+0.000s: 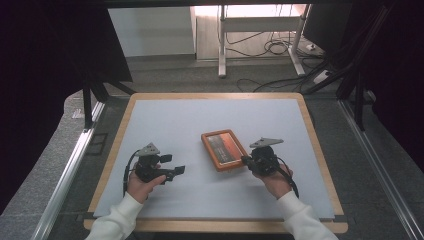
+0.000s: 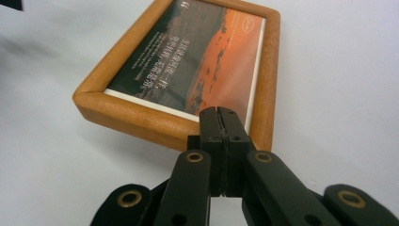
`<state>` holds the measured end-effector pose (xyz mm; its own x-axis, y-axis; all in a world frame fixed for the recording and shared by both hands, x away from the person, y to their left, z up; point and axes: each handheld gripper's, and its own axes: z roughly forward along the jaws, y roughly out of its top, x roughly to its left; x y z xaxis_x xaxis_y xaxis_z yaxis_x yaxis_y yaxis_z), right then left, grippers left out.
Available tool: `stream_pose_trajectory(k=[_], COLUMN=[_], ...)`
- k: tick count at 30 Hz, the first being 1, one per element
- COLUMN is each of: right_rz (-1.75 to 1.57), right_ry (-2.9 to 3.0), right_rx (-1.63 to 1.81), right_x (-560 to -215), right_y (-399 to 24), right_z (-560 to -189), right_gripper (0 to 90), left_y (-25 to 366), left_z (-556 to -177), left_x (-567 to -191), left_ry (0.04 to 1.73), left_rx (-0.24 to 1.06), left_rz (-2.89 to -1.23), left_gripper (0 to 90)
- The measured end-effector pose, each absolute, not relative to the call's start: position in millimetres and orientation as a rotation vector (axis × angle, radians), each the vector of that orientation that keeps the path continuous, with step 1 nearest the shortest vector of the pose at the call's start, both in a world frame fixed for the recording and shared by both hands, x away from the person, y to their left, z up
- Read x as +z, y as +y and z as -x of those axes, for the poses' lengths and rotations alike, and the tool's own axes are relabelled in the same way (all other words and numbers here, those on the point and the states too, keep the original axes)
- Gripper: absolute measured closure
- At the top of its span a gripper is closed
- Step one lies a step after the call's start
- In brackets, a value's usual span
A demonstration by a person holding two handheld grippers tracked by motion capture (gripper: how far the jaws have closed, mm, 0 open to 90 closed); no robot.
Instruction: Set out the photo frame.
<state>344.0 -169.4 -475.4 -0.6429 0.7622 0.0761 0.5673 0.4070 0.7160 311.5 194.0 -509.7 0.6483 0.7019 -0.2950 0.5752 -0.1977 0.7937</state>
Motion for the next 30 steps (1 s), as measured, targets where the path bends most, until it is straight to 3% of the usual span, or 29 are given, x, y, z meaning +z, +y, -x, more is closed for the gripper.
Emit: stream_pose_trajectory(k=[14,22,30], right_rz=[-1.171,-1.185,-1.197], right_ry=[2.431,2.39,2.385], right_rx=[1.092,1.093,1.142], right_x=[-474.5,-479.2,-482.7], right_y=[-141.4,-145.6,-151.4], right_z=[-352.2,-351.9,-353.1], right_gripper=[90.0,90.0,90.0], left_y=[199.1,199.4,186.4], left_z=[-311.0,-310.0,-336.2], left_x=[-508.9,-509.1,-510.6], left_ry=[1.014,1.016,1.071], left_rx=[0.164,0.169,0.093], left_rz=[-1.87,-1.87,-1.829], left_gripper=[21.1,21.1,21.1])
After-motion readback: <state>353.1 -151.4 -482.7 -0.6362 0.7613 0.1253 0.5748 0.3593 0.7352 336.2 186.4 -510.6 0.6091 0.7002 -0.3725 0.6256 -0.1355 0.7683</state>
